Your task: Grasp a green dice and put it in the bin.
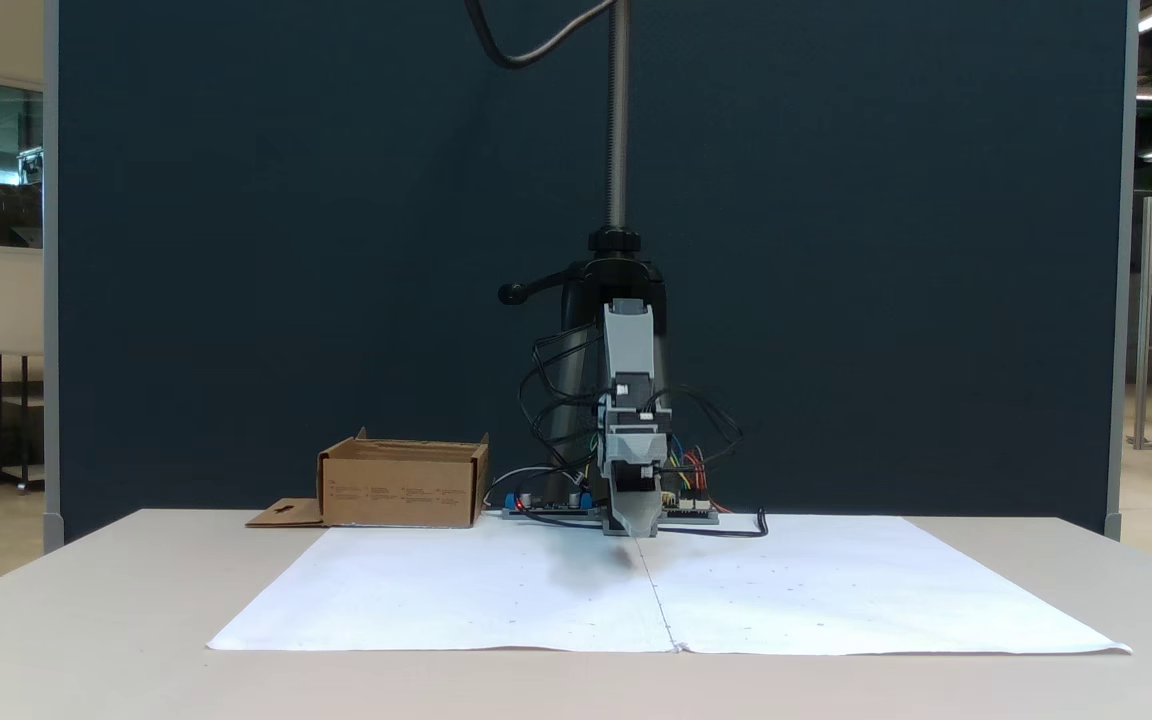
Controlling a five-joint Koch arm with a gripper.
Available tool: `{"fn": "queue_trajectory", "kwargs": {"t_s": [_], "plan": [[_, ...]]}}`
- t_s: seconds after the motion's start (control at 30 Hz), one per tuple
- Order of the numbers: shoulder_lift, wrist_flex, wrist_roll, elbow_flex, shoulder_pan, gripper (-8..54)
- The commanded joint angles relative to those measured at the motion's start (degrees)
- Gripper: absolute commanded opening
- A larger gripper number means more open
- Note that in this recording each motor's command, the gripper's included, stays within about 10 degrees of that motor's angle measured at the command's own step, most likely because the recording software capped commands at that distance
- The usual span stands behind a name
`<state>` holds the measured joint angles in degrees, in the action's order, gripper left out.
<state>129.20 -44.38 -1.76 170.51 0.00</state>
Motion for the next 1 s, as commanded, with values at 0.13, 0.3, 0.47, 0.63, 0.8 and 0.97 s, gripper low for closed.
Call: {"fn": "queue_trajectory", "kwargs": {"t_s": [0.13,0.3,0.47,0.63,0.8,0.97], "plan": [[6.33,-16.24,3.6,6.42,-0.26,43.0],[6.68,-22.92,4.39,8.61,-0.26,43.0],[6.77,-29.78,5.27,8.61,-0.26,43.2],[6.68,-35.4,5.54,8.61,-0.26,43.4],[6.68,-39.79,5.63,8.61,-0.18,44.5],[6.59,-44.89,5.45,8.61,0.26,44.7]]}}
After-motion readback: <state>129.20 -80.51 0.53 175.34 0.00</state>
